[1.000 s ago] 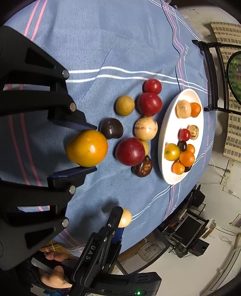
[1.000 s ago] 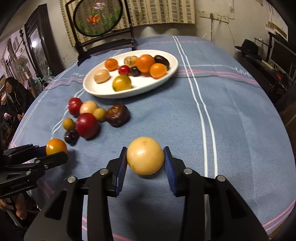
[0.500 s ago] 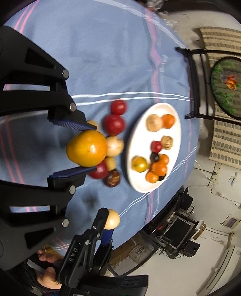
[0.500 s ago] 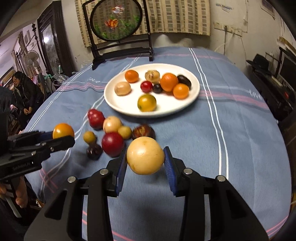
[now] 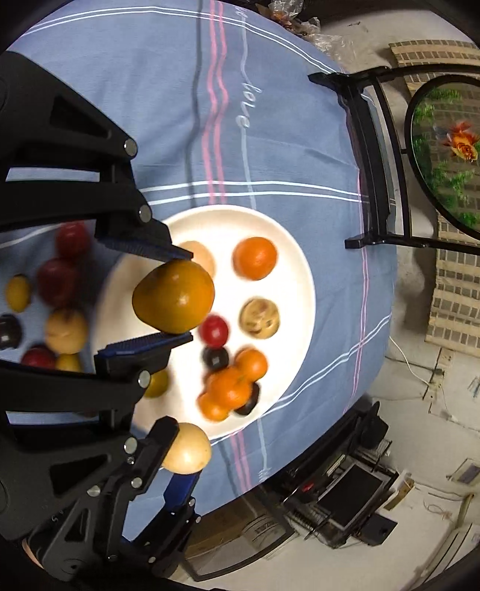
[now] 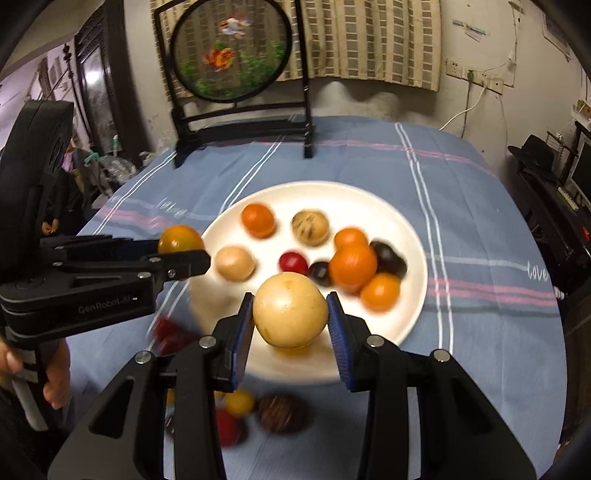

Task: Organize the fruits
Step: 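Carry both fruits onto the white plate and open both tools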

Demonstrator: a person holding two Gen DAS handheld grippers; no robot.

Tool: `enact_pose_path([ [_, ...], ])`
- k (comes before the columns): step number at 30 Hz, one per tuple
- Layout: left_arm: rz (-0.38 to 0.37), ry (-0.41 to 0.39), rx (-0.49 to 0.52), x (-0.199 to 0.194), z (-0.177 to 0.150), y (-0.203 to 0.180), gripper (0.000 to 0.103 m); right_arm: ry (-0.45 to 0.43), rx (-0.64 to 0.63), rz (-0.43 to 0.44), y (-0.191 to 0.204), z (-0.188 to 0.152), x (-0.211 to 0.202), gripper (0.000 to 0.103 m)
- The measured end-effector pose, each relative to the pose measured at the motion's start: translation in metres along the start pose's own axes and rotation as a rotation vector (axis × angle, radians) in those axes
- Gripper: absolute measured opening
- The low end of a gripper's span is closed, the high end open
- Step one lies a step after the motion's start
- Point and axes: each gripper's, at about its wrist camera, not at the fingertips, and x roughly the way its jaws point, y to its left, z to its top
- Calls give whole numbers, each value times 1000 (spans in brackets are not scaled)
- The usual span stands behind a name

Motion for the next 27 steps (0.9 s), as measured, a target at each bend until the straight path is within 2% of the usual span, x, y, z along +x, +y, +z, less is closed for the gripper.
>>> enact_pose_path([
  [9,34,58,-39,52,40,17,39,41,-36,-5,-10,36,61,39],
  [12,57,49,-54,59,46,20,63,55,-36,-19,-13,41,75,44],
  [13,67,36,-56,58,48,21,63,44,-31,-36,-15,41,74,46],
  [15,63,19,-54,51,50,23,63,32,-24,-55,-18,41,65,60],
  [16,61,11,-55,47,50,24,63,23,-16,-61,-21,40,56,61],
  [20,33,-46,-52,10,33,24,64,18,46,-42,-31,27,18,62],
  [23,9,-85,-35,-21,6,19,67,44,104,0,-37,0,-8,63],
  [27,-25,-108,-32,-49,-32,11,67,36,146,3,-33,-38,-31,68],
])
